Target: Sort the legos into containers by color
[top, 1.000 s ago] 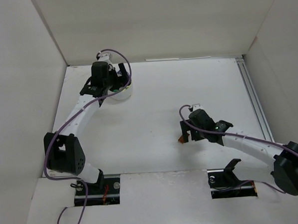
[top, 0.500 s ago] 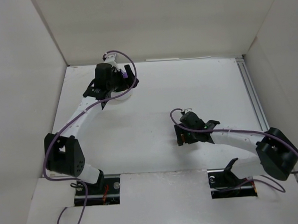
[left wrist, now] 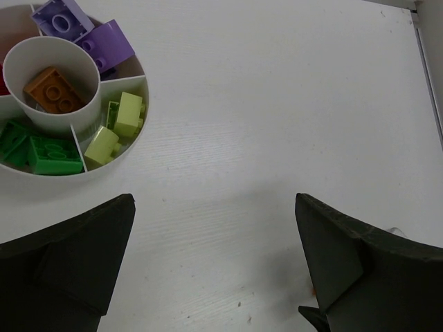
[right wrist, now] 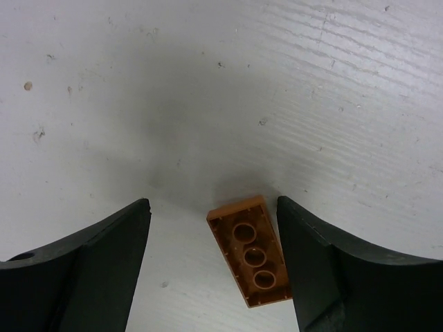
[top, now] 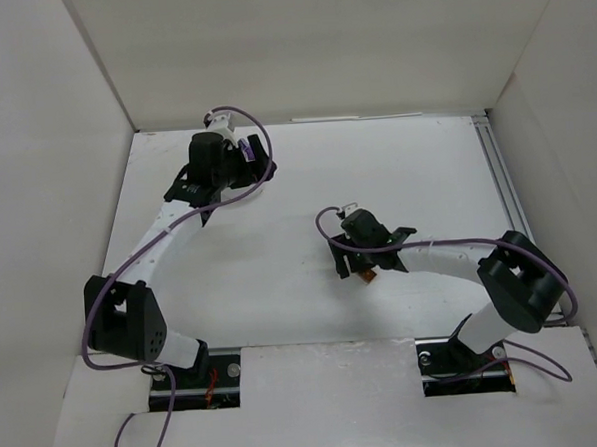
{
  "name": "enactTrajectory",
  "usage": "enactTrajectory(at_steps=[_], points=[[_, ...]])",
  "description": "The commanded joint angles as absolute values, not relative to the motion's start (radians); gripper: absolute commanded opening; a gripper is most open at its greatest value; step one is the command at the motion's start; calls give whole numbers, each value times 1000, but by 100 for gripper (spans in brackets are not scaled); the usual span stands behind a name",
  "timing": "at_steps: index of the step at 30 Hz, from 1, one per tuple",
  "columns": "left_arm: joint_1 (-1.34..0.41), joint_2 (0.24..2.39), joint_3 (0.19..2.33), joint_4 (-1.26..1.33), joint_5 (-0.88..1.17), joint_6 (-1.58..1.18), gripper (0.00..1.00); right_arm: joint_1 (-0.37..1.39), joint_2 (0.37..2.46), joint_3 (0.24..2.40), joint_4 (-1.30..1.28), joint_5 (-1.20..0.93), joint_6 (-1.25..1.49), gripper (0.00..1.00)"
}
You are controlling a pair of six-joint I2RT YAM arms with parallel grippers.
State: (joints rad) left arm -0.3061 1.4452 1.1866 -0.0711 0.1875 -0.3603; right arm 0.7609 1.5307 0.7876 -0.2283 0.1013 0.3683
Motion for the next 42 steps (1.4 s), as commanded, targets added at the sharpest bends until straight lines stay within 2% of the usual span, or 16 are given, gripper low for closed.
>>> enactTrajectory(at_steps=[1,5,9,12,18,21,24,25,29,35,42], points=[[-308,1370,1143,-38,161,-367,100,787,1528,815,-285,143,313,78],[-308,1350,1131,-15,181,-376,100,796,1441,750,-354,172,255,81],[-308,1350,1121,5,181,-376,100,796,1355,681,-376,172,210,79],[-308,1350,1112,17,190,-376,100,796,1313,625,-304,134,177,73],[-308,1359,1103,37,296,-376,100,796,1341,594,-146,103,66,74],[-308,1359,1083,48,386,-364,100,796,1382,615,-146,92,43,61],[-308,1338,1071,72,426,-354,100,796,1394,615,-137,92,43,45],[-308,1329,1059,72,426,-354,100,796,1367,615,-146,81,43,36],[-308,1309,1023,81,474,-354,100,796,1284,604,-164,32,19,28],[-319,1287,902,248,755,-374,100,796,1040,594,-121,-32,-172,27],[-491,1296,890,317,857,-431,100,796,862,658,-71,-101,-342,29]])
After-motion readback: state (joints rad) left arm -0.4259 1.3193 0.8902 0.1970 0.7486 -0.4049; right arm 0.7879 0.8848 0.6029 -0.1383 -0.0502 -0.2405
